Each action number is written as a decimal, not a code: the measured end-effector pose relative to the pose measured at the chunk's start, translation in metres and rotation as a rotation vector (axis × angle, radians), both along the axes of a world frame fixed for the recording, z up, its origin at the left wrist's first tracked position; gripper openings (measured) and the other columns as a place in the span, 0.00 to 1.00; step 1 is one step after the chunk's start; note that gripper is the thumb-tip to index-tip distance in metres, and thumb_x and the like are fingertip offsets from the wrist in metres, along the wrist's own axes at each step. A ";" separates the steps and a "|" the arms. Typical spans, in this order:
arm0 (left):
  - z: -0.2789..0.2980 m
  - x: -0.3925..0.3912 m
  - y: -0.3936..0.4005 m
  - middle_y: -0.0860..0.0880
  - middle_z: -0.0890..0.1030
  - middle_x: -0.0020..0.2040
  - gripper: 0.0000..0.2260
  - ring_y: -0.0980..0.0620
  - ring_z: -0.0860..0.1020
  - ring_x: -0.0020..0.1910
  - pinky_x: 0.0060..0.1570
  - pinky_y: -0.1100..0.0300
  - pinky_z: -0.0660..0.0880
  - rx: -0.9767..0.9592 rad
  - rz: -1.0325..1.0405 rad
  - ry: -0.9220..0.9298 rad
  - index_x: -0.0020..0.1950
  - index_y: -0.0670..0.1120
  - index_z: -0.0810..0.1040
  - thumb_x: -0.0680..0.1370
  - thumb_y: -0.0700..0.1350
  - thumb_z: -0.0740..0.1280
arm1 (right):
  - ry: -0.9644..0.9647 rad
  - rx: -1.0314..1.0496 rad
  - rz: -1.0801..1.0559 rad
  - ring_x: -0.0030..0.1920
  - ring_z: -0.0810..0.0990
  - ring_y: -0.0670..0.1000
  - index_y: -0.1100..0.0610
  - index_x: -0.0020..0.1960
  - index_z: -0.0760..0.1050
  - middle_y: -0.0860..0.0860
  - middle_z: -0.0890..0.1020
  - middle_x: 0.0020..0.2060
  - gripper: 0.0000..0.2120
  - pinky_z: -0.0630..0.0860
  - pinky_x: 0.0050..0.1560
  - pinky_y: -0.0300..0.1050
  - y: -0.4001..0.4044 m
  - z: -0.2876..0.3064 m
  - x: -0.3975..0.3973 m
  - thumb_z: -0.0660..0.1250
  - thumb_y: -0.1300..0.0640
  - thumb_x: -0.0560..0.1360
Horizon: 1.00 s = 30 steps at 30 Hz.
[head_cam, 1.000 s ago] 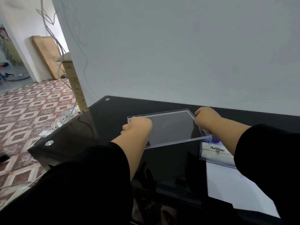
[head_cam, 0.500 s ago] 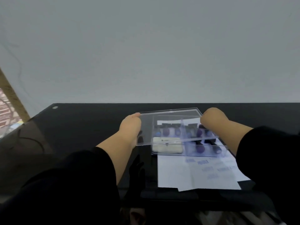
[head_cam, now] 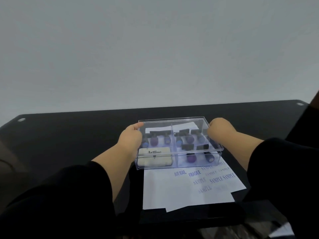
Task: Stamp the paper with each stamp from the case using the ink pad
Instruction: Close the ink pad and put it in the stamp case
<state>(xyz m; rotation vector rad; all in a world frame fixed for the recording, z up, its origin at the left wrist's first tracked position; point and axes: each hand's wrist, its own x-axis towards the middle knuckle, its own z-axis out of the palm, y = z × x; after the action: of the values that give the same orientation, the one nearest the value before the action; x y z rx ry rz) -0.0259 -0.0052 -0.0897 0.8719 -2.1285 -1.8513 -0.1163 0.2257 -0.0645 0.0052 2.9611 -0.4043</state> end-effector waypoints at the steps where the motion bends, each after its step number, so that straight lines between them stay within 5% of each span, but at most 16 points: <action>1: -0.001 -0.001 0.000 0.47 0.79 0.59 0.21 0.46 0.76 0.42 0.49 0.45 0.79 0.002 0.010 -0.005 0.65 0.56 0.74 0.79 0.36 0.54 | -0.006 0.015 0.008 0.41 0.77 0.56 0.65 0.51 0.77 0.57 0.76 0.42 0.09 0.70 0.35 0.43 -0.001 -0.001 -0.001 0.59 0.67 0.75; 11: -0.002 0.001 0.007 0.46 0.69 0.71 0.25 0.55 0.69 0.33 0.34 0.62 0.71 -0.069 0.032 -0.055 0.70 0.52 0.69 0.78 0.30 0.51 | -0.023 -0.052 -0.006 0.43 0.76 0.56 0.64 0.54 0.76 0.58 0.77 0.45 0.10 0.71 0.42 0.44 -0.002 -0.005 -0.007 0.59 0.63 0.77; 20: 0.000 0.003 0.013 0.45 0.70 0.70 0.25 0.54 0.69 0.32 0.33 0.62 0.71 -0.095 0.052 -0.083 0.69 0.52 0.70 0.79 0.30 0.51 | -0.003 -0.100 -0.012 0.40 0.74 0.56 0.63 0.48 0.74 0.58 0.76 0.41 0.05 0.65 0.29 0.40 -0.001 -0.007 -0.004 0.61 0.64 0.76; 25: 0.001 0.002 0.013 0.45 0.70 0.69 0.24 0.55 0.68 0.32 0.33 0.62 0.72 -0.101 0.052 -0.097 0.69 0.52 0.70 0.79 0.30 0.53 | -0.014 -0.074 -0.022 0.33 0.70 0.52 0.62 0.44 0.72 0.55 0.71 0.34 0.04 0.64 0.28 0.40 -0.001 -0.003 -0.001 0.59 0.64 0.76; 30: 0.003 0.002 0.016 0.45 0.71 0.68 0.25 0.56 0.66 0.31 0.31 0.64 0.70 -0.111 0.067 -0.110 0.69 0.52 0.70 0.79 0.30 0.53 | -0.013 -0.047 -0.031 0.37 0.74 0.54 0.61 0.37 0.69 0.55 0.71 0.33 0.08 0.68 0.33 0.42 -0.003 0.001 0.001 0.60 0.65 0.75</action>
<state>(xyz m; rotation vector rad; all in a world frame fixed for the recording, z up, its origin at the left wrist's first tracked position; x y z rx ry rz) -0.0239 0.0104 -0.0863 1.0272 -2.2130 -1.6717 -0.1157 0.2225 -0.0633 0.0486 2.9408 -0.4765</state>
